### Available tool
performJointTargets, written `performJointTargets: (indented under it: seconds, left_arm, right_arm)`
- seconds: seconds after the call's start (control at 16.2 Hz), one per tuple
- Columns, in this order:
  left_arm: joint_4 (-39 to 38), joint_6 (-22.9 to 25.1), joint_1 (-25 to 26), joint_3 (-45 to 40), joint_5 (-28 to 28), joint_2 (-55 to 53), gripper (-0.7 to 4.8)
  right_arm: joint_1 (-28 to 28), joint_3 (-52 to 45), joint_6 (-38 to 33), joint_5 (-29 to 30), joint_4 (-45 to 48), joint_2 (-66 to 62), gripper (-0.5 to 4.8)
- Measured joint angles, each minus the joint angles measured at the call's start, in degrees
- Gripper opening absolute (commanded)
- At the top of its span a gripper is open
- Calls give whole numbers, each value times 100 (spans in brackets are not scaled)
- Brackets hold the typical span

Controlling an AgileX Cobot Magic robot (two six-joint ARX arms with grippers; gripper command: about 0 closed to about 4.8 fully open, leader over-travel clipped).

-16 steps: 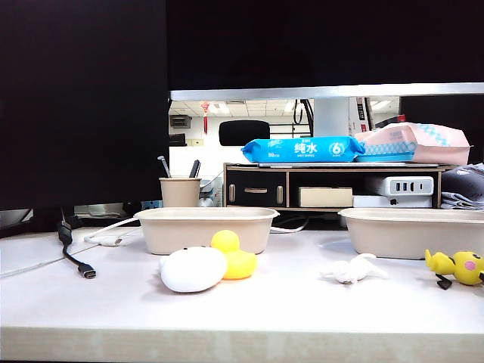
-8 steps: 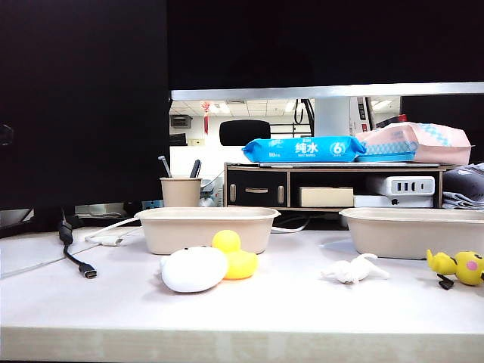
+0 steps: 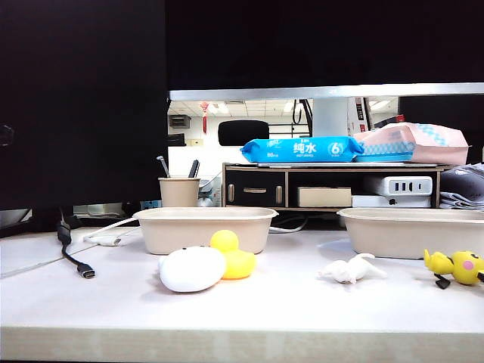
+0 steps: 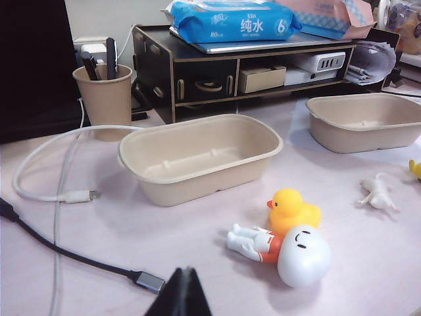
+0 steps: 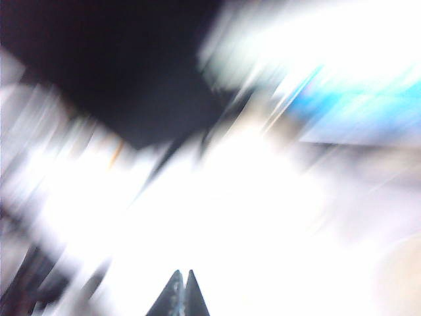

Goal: Put the dolls with similar colors into the same paper box, while dolls with different colors go into separate paper boxes.

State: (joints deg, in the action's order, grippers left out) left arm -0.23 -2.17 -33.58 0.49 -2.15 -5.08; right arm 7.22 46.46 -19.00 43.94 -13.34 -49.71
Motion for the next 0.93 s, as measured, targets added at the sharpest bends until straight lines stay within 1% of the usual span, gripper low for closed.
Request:
performJointTargets:
  seconds: [0.06,0.19,0.25,0.37,0.43,0.49,0.56,0.62,0.68,0.74,0.93]
  left_arm:
    - [2,2,0,0,0,0,-6]
    - [7,0,2,0,-4,2,-6]
    - [2,2,0,0,-2,0,-6]
    - [-2,0,2,0,-15,0,-6]
    - [20,2,2,0,-15,0,-6]
    - [0,2,-2,0,-7,2,-6]
    - [4,2,2,0,-44,2,-6]
    - [2,2,0,0,-111,7,-6]
    - [2,2,4,0,-136,7,-6]
    - [2,0,2,0,-153,7,-6]
    - [2,0,2,0,-153,7,-6]
  right_arm:
    - [378,227,278,173,-509,-643,-2]
    - [1257,625,901,28,-1419,-1694,-2]
    - [2061,811,1237,-518,-1499,-2321,-2]
    - [2763,892,1314,-1397,-1478,-2710,-2]
    - [3088,977,1318,-1722,-1095,-3053,-1]
    - [3307,942,1329,-2002,-992,-3230,14]
    - [3580,925,1333,-2430,-905,-3333,107]
    - [3700,951,1351,-2789,-664,-3464,220]
    - [3751,960,1351,-3064,-505,-3620,275]
    - [3748,957,1349,-3136,-481,-3724,284]
    - [3709,957,1346,-3401,-299,-3998,284]
